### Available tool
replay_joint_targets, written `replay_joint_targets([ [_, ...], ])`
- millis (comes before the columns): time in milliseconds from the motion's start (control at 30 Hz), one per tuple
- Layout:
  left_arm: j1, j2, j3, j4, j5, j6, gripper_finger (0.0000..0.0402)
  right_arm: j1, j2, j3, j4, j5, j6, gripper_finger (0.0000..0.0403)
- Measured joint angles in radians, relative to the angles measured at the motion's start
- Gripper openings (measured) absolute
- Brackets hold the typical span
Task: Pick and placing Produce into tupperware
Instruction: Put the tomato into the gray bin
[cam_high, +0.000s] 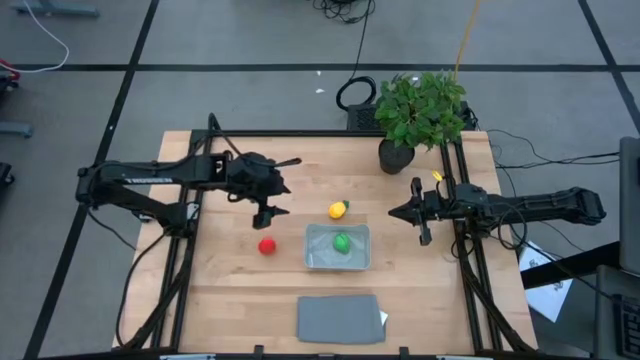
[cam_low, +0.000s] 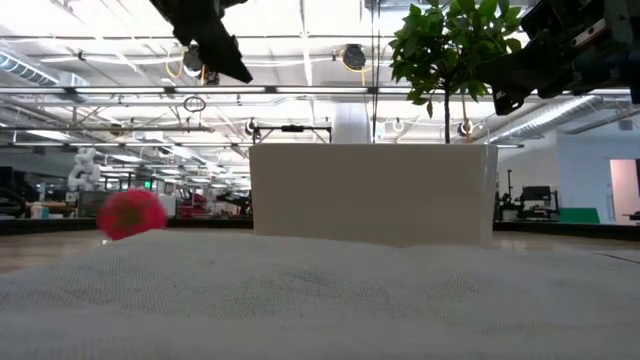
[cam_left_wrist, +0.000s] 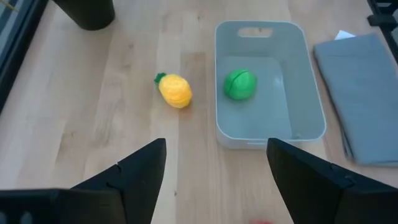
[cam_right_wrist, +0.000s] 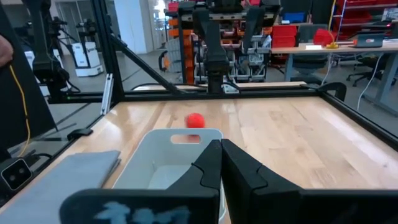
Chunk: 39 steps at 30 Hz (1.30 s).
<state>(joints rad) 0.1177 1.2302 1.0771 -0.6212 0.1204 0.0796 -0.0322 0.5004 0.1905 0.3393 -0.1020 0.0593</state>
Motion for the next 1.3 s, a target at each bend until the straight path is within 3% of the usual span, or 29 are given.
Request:
replay_joint_targets([
  [833,-0.003,0.000,0.000,-0.047,-0.037,-0.014,0.0282,0.000,0.000,0.000,0.000,0.000,0.000,0.0000],
  [1033,-0.071,0.000,-0.013,-0.260,-0.130,-0.129,0.0282,0.000,0.000,0.000,0.000,0.000,0.000,0.0000],
  [1300,-0.184,0.000,-0.092,-0.282,-0.103,-0.367,0.0282,0.000,0.000,0.000,-0.007,0.000,0.007,0.0000],
])
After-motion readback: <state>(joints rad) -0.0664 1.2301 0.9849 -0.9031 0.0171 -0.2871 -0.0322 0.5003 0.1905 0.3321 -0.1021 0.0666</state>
